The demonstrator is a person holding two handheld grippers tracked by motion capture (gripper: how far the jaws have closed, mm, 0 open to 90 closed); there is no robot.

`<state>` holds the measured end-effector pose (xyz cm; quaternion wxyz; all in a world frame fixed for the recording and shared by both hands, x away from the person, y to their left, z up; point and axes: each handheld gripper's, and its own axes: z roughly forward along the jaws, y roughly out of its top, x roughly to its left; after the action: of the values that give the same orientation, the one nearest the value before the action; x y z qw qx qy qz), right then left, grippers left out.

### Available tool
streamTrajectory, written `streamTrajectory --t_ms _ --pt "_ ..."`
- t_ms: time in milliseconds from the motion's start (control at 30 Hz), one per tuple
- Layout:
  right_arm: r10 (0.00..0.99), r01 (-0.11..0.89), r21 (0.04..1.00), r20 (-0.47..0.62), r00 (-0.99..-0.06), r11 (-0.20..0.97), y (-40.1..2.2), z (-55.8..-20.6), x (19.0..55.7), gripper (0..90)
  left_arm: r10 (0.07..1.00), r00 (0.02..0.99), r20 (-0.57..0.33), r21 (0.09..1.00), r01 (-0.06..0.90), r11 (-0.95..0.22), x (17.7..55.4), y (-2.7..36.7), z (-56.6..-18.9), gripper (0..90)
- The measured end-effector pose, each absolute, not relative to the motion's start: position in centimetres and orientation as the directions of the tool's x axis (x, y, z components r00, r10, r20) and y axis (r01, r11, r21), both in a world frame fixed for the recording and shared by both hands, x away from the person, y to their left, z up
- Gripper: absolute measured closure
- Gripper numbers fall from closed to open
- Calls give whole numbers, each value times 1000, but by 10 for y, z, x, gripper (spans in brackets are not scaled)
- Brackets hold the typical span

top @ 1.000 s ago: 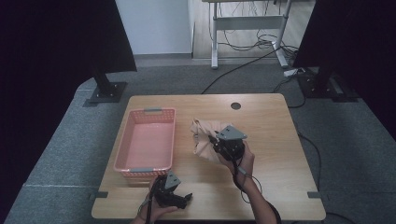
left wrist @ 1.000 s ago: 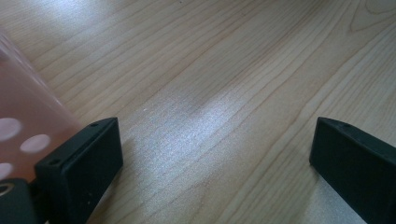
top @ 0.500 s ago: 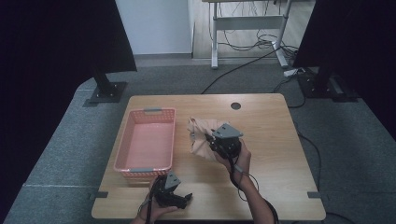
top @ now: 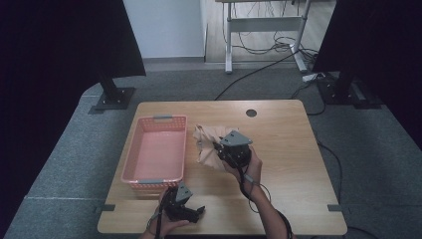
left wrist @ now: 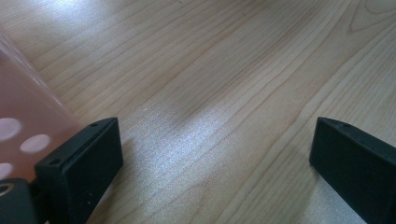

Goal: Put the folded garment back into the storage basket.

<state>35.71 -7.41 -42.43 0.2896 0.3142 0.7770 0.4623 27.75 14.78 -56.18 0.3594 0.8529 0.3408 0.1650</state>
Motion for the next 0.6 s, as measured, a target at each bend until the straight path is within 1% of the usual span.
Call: streamTrajectory --t_ms 600 --pt "740 206 899 -168 -651 386 -58 -421 361 722 699 715 37 725 462 -511 278 148 -562 27"
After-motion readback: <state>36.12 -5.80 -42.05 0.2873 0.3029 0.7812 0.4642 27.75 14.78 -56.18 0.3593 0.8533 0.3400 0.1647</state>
